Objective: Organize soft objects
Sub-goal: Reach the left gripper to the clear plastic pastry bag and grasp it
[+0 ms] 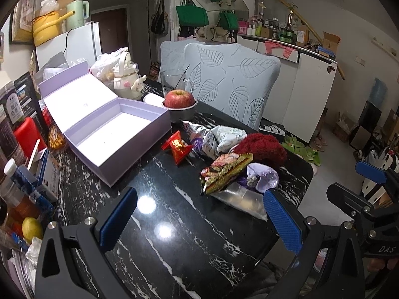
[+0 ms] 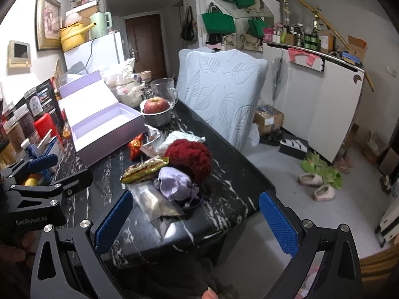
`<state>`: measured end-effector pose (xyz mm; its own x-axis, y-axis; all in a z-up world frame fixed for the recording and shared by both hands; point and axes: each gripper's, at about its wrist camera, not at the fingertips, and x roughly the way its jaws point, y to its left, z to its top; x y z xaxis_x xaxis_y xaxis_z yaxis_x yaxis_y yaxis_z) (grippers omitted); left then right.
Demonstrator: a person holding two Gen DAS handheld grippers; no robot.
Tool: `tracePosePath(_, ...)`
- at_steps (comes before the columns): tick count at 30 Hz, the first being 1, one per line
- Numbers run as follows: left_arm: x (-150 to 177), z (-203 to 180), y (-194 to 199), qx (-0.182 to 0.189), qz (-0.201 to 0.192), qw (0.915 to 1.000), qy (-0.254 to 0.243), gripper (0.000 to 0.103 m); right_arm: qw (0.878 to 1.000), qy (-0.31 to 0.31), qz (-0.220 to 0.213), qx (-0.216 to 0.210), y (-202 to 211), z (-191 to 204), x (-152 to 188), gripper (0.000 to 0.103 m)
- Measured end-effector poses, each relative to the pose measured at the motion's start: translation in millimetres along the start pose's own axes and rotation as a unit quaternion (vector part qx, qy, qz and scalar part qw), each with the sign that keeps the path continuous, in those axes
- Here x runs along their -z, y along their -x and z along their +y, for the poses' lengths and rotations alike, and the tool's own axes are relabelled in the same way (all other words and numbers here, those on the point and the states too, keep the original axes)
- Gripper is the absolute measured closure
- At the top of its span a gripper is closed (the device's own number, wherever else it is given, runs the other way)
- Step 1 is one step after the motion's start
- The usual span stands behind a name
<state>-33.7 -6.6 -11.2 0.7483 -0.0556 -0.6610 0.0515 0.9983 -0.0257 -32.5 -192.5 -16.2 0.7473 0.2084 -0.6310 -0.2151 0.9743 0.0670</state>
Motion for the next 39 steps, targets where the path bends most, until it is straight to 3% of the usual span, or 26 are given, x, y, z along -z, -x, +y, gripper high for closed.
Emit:
tracePosePath(14, 26, 5, -26, 0.024, 0.043, 0.9984, 0.029, 0.0, 0.998, -0.001, 0.032, -0.045, -28, -8, 24, 0.0)
tracePosePath(19, 27, -3, -41, 0.048, 0.055, 0.9965, 0.039, 0.0, 0.998, 0.003, 0.044, -0.042, -40, -15, 29, 0.0)
tracePosePath(26, 15, -22, -69, 0.046, 0.064, 0.9962, 0.037, 0.0, 0.998, -0.018, 0.059, -0.031, -57, -42, 32, 0.0)
tracePosePath(30, 11, -34, -96, 0.036, 0.096, 0.9943, 0.029, 0.0, 0.997, -0.034, 0.067, -0.026, -64, -57, 33, 0.0)
tracePosePath(39, 19, -38, -135, 0.057, 0.15, 0.9857, 0.051, 0.002, 0.995, -0.049, 0.083, -0.018, -77, -71, 36, 0.0)
